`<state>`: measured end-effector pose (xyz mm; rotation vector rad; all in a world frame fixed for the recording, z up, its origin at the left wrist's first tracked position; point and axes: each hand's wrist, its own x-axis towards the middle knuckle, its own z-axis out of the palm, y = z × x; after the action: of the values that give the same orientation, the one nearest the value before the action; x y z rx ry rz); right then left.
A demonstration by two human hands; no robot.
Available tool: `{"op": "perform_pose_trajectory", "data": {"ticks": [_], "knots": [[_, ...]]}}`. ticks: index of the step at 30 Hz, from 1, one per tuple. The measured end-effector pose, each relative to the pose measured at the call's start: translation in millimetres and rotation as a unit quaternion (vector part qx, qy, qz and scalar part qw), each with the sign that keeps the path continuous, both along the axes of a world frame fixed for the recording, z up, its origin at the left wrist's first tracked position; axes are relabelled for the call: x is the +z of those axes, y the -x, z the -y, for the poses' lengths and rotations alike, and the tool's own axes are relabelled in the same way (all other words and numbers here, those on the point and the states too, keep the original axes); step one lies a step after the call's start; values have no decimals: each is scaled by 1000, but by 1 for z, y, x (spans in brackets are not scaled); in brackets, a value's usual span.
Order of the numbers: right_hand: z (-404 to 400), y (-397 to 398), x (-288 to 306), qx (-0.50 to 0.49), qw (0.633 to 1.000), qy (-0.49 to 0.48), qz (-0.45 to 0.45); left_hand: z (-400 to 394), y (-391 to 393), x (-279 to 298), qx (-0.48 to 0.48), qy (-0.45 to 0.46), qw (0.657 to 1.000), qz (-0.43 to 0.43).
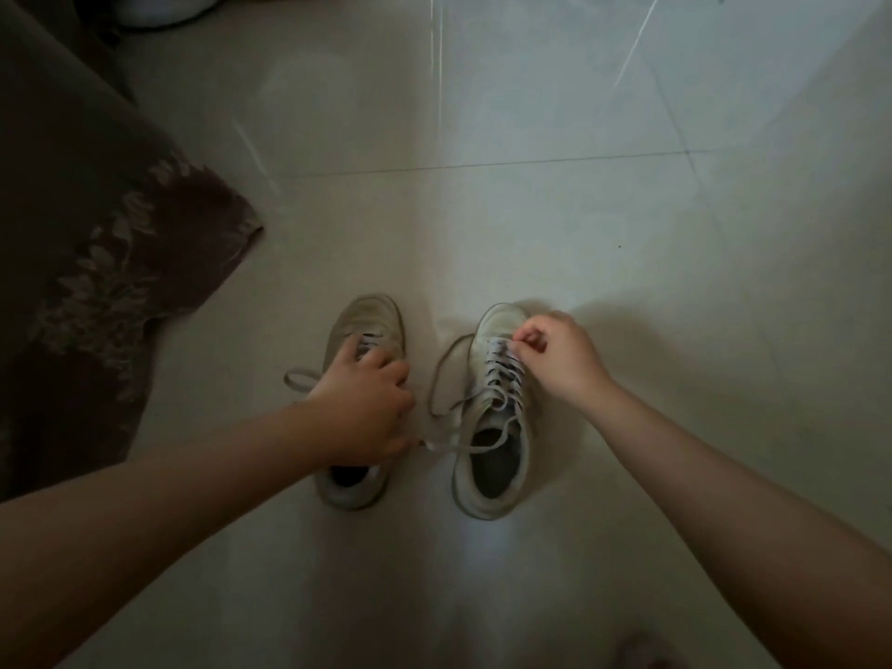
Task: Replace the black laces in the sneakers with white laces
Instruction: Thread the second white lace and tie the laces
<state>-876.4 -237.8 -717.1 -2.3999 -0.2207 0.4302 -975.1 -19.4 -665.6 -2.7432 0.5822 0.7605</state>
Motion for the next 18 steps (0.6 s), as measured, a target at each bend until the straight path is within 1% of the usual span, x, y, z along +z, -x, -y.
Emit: {"op": "perform_pose_trajectory", "data": {"ticks": [1,3,4,5,6,7,9,11,12,13,14,16,18], "knots": [[0,-1,-1,4,1000,7,-1,7,0,2,20,15,1000,3],[0,-2,0,4,1000,-3,-13,25,-6,4,92,107,989,38],[1,-2,-1,-4,999,-20,-24,36,-12,3,150,168,973,55],[2,-3,-1,-16,998,-42,-41,46,-20,0,226,227,946,51],[5,-4,-2,-25,996,-62,-65,56,-28,-4,305,272,912,25],[7,-5,-3,-29,992,-81,-95,66,-35,-9,362,295,884,-2],[12,-7,-2,-41,977,-122,-169,83,-40,-22,407,295,864,-30],[16,-9,-1,-54,961,-147,-226,91,-37,-34,450,321,833,-24],[17,-10,0,-54,958,-151,-238,92,-35,-38,472,340,813,-22],[18,-11,-1,-46,961,-146,-231,91,-32,-41,486,356,798,-21],[19,-11,-3,-34,969,-134,-205,89,-29,-43,491,364,791,-19],[18,-7,-6,-22,986,-111,-126,86,-25,-43,477,364,800,5],[20,-2,-7,-8,994,-93,-63,86,-21,-39,444,357,820,58]]}}
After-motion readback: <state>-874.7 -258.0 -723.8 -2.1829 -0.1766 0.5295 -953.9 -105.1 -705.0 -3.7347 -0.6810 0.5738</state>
